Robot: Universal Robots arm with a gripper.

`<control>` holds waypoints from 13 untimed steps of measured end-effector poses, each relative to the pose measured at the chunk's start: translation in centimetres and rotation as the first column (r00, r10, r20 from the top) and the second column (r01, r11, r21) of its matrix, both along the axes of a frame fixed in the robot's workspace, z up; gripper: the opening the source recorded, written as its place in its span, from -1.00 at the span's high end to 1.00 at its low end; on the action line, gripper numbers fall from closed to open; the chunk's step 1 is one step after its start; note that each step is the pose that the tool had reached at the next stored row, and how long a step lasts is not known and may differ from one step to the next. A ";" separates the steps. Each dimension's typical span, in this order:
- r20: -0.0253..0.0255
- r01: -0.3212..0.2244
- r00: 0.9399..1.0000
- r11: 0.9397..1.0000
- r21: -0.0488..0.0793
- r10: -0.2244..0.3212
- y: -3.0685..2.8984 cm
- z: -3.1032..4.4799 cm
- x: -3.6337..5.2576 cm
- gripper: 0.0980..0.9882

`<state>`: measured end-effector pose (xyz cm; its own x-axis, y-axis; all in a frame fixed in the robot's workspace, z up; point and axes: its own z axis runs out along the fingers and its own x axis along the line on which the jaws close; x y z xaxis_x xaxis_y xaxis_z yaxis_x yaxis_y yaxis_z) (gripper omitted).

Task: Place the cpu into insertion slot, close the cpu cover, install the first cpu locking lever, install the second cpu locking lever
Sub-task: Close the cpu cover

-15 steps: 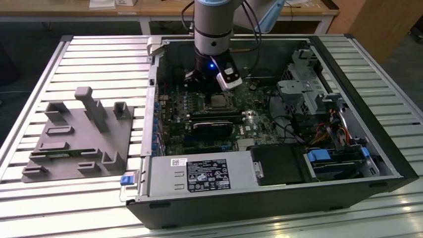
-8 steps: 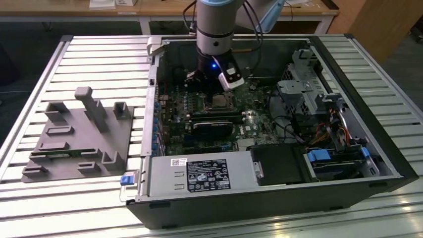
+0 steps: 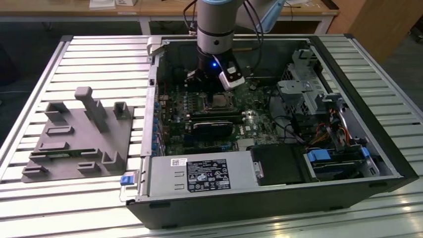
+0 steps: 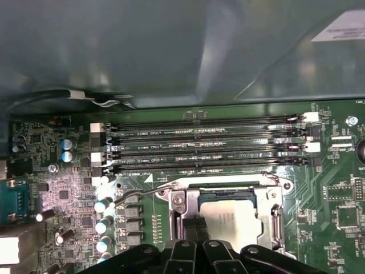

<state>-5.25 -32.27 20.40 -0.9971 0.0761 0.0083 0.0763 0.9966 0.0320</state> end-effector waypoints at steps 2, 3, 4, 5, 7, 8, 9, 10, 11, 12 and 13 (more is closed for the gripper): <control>0.000 0.000 1.000 1.000 0.000 0.000 0.00 0.31 0.00 0.98; 0.000 0.000 1.000 1.000 0.000 0.000 0.00 0.50 0.00 0.98; 0.000 0.000 1.000 1.000 0.000 0.000 0.00 0.72 0.00 0.98; 0.000 0.000 1.000 1.000 0.000 0.000 0.00 0.92 0.00 0.98; 0.000 0.000 1.000 1.000 0.000 0.000 0.00 1.22 0.00 0.98; 0.000 0.000 1.000 1.000 0.000 0.000 0.00 1.24 0.00 0.98; 0.000 0.000 1.000 1.000 0.000 0.000 0.00 1.24 0.00 0.98; 0.000 0.000 1.000 1.000 0.000 0.000 0.00 1.24 0.00 0.98; 0.000 0.000 1.000 1.000 0.000 0.000 0.00 1.25 0.00 0.98; 0.000 0.000 1.000 1.000 0.000 0.000 0.00 1.26 0.00 0.98; 0.002 0.000 1.000 1.000 0.000 0.000 0.00 1.26 0.00 0.98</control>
<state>-5.25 -32.27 21.66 -0.9971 0.0760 0.0061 0.0762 0.9966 0.0322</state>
